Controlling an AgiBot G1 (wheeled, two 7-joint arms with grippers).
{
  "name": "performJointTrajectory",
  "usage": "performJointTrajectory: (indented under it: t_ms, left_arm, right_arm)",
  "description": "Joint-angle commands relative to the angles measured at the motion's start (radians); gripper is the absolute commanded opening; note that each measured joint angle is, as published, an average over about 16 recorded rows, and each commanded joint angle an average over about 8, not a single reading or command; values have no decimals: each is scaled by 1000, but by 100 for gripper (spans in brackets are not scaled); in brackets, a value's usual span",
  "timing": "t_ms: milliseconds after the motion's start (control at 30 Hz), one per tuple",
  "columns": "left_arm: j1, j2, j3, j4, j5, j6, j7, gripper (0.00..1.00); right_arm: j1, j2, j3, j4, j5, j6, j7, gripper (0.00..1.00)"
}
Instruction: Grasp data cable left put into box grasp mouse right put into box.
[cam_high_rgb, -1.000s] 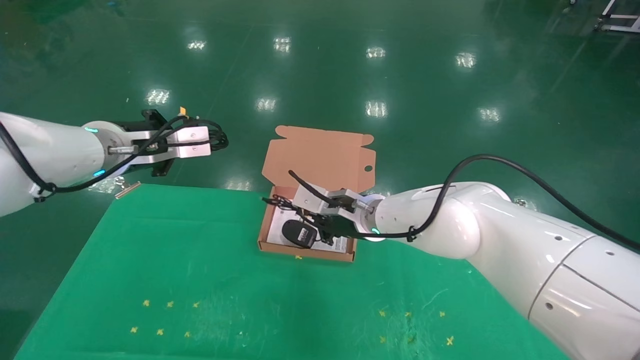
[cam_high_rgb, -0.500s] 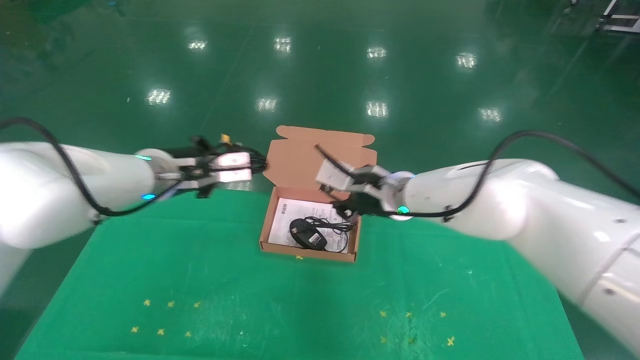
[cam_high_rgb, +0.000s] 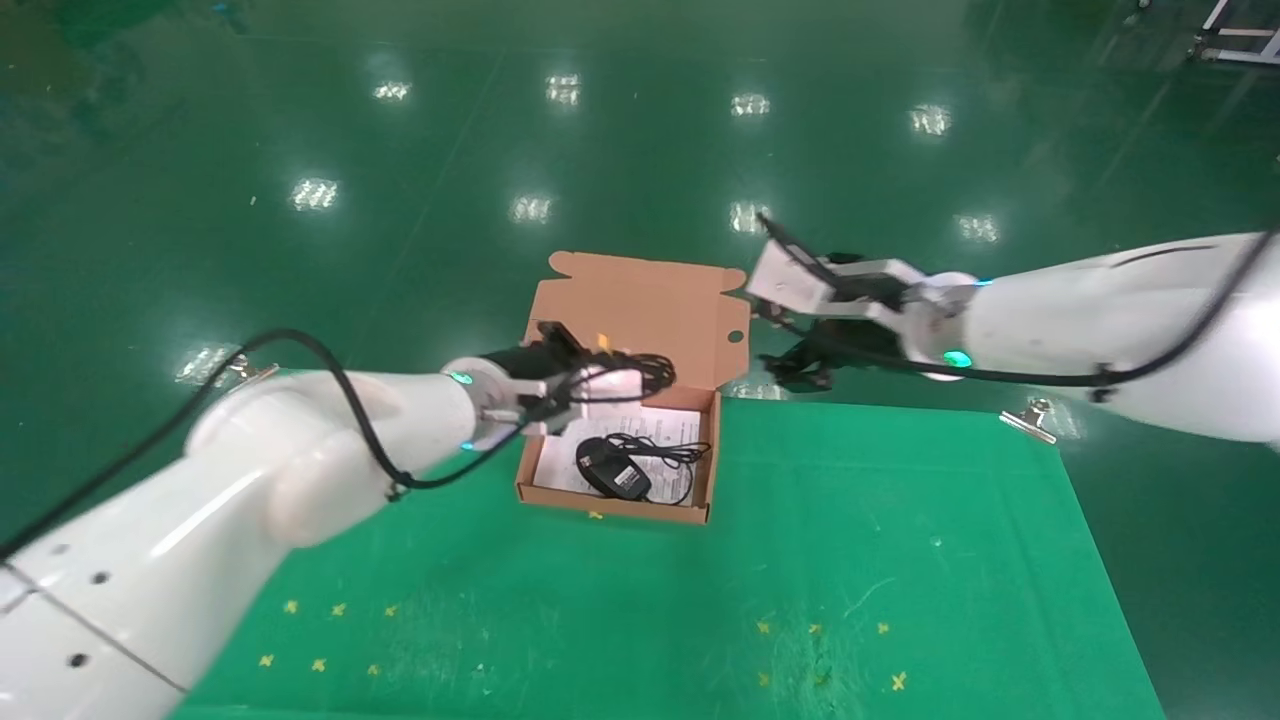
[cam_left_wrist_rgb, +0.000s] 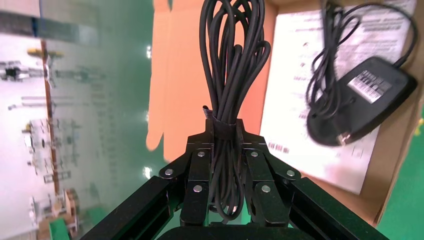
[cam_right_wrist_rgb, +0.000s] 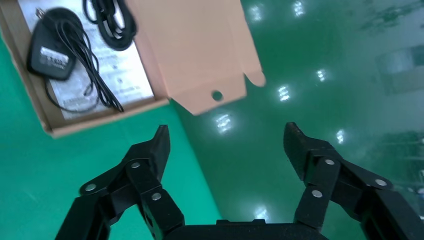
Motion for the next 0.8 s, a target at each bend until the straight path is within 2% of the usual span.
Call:
performJointTrajectory:
  t_ms: [33,300,333,567,600,800]
  left_arm:
    - [5,20,23,41,-31,-45,32,0]
    - [-6,28,189,114,-180,-163,96,0]
    - [-8,28,203,120,-190,-173,99,5]
    - [-20,32,270,146,-238,-216,109,92]
    - [-20,32,275,147,-242,-219,110,100]
    - [-20,29,265,142,-234,-213,109,100]
  right_arm:
    - [13,35,0,42,-21,-14,24,100]
    - [35,112,0,185,-106,-70,123,100]
    - [37,117,-1,197,-114,-75,130,100]
    - [47,137,-1,248,-144,-101,155,100]
    - [47,139,-1,251,-146,-103,157,100]
    - [47,135,-1,244,-143,-100,153,100]
